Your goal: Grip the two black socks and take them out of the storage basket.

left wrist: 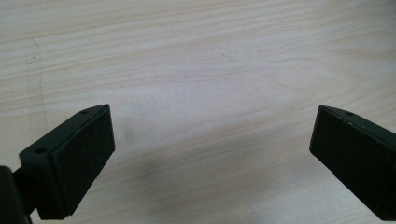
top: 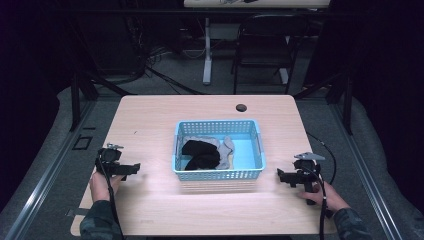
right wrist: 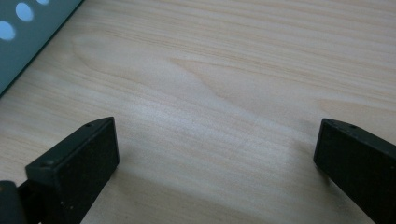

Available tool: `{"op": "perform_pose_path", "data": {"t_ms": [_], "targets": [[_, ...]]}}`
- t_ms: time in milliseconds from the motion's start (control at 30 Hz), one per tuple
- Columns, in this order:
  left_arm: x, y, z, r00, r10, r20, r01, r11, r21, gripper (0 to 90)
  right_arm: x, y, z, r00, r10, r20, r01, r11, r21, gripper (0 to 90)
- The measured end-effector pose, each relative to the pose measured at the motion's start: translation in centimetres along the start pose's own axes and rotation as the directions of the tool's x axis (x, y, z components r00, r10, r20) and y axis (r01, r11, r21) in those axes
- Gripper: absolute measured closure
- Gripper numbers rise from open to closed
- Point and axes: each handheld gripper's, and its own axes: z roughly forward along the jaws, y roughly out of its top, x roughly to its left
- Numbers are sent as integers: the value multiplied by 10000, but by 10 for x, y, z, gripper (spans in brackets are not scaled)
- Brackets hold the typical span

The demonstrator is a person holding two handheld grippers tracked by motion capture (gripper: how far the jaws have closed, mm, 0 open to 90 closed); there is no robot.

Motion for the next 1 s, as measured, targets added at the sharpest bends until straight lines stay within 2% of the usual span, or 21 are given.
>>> {"op": "perform_pose_path", "data": {"t_ms": [33,167,333,567,800,1000], "targets": [[0,2,-3,9999,100,24,-100,9999,141,0,0,0,0,10000,1,-1,-1,10000,-1,0],[-1,5,-7,9998,166,139,-169,9997,151,0,0,0,0,10000,1,-1,-1,10000,-1,0],[-5,10,-14,9992,294,262,-294,9996,21,0,0,0,0,10000,-1,1,1,10000,3,0],[-10,18,-21,9990,414,194,-417,9990,181,0,0,0,0,10000,3,0,-3,10000,-2,0],[-21,27,-34,9975,665,238,-665,9978,8,0,0,0,0,10000,12,22,-12,10000,-10,0],[-24,34,-43,9965,760,354,-758,9971,-61,0,0,0,0,10000,0,2,0,10000,-3,0]]}}
